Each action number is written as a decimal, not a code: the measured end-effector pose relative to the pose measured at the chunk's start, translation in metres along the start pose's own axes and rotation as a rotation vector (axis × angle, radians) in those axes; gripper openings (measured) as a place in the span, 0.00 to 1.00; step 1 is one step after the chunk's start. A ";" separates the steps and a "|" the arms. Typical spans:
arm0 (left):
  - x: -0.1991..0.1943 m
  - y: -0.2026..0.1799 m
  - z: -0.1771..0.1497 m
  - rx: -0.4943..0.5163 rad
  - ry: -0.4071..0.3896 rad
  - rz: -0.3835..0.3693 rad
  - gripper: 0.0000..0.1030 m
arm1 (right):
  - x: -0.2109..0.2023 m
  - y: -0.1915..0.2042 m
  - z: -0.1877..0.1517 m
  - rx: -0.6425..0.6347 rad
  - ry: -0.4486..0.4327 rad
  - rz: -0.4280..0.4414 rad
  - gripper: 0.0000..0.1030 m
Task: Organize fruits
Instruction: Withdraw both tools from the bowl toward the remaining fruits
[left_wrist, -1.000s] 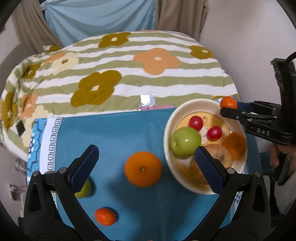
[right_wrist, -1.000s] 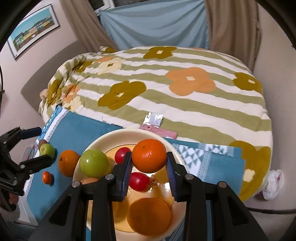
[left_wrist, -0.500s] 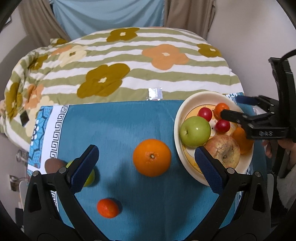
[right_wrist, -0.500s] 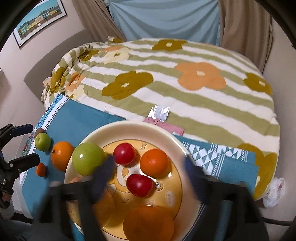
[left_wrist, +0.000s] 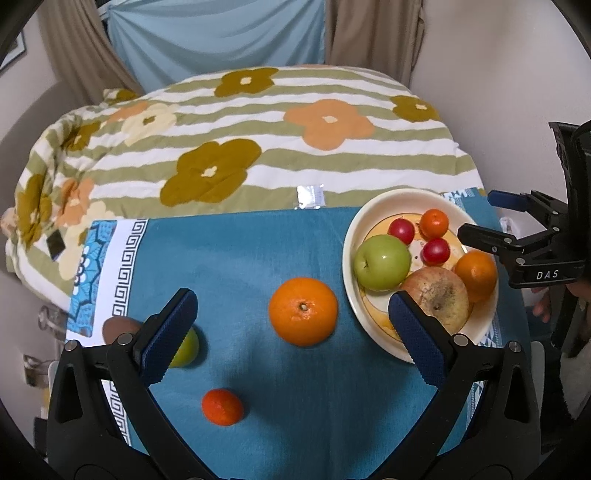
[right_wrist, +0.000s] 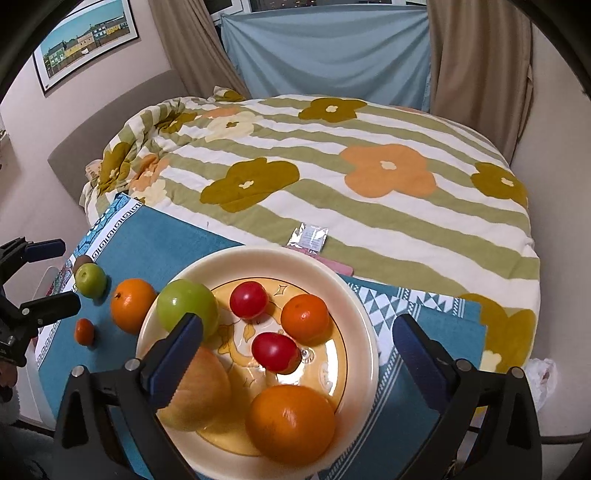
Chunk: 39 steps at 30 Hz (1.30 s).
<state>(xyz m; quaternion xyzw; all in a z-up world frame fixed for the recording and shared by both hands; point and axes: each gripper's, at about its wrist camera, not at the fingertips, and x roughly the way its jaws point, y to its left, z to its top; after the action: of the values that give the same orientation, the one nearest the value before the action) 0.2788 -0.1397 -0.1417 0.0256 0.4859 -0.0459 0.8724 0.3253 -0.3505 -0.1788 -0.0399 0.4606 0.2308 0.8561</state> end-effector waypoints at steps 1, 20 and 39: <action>-0.003 0.001 0.000 0.002 -0.006 -0.001 1.00 | -0.004 0.001 -0.001 0.004 -0.001 0.001 0.99; -0.093 0.061 -0.027 0.022 -0.139 -0.033 1.00 | -0.086 0.073 -0.004 0.076 -0.080 -0.090 0.99; -0.105 0.200 -0.064 0.095 -0.144 -0.120 1.00 | -0.077 0.212 -0.016 0.275 -0.120 -0.177 0.99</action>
<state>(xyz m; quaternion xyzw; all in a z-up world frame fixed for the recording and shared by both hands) 0.1906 0.0703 -0.0865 0.0345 0.4200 -0.1229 0.8985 0.1855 -0.1942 -0.0947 0.0509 0.4308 0.0912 0.8964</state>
